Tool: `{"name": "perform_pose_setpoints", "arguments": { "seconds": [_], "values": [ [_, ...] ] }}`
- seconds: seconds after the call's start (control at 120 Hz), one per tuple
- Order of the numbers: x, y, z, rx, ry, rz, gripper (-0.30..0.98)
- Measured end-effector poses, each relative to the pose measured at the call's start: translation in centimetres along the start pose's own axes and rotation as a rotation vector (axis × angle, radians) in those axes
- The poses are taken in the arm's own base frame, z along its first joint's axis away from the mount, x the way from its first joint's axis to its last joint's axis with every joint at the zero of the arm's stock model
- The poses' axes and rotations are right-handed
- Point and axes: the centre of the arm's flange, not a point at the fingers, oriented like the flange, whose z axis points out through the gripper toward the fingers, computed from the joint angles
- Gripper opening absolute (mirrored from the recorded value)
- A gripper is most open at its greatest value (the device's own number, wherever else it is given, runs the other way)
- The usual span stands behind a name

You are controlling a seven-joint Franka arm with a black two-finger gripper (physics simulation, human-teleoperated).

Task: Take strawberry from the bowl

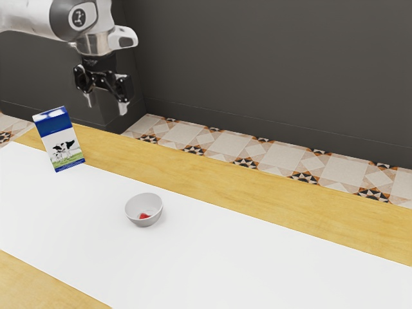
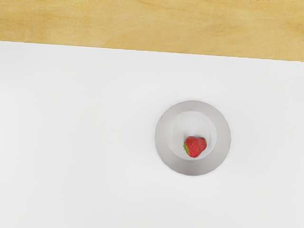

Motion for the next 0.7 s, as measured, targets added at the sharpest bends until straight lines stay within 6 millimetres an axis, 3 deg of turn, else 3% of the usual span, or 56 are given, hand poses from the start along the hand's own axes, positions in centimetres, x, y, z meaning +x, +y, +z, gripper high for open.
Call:
{"name": "perform_pose_setpoints", "arguments": {
  "seconds": [0.092, 0.325, 0.45, 0.633, 0.7],
  "values": [
    [0.1, 0.8, -0.1, -0.002, 0.01, 0.01, 0.67],
    [0.5, -1.6, 0.1, -0.004, 0.018, -0.039, 0.67],
    [0.3, -0.7, -0.7, -0.041, 0.04, -0.081, 0.67],
    [-0.2, 1.3, -0.8, -0.065, 0.046, -0.349, 0.67],
    [-0.3, 2.2, 1.1, -0.062, 0.021, -0.428, 0.67]
  ]
}}
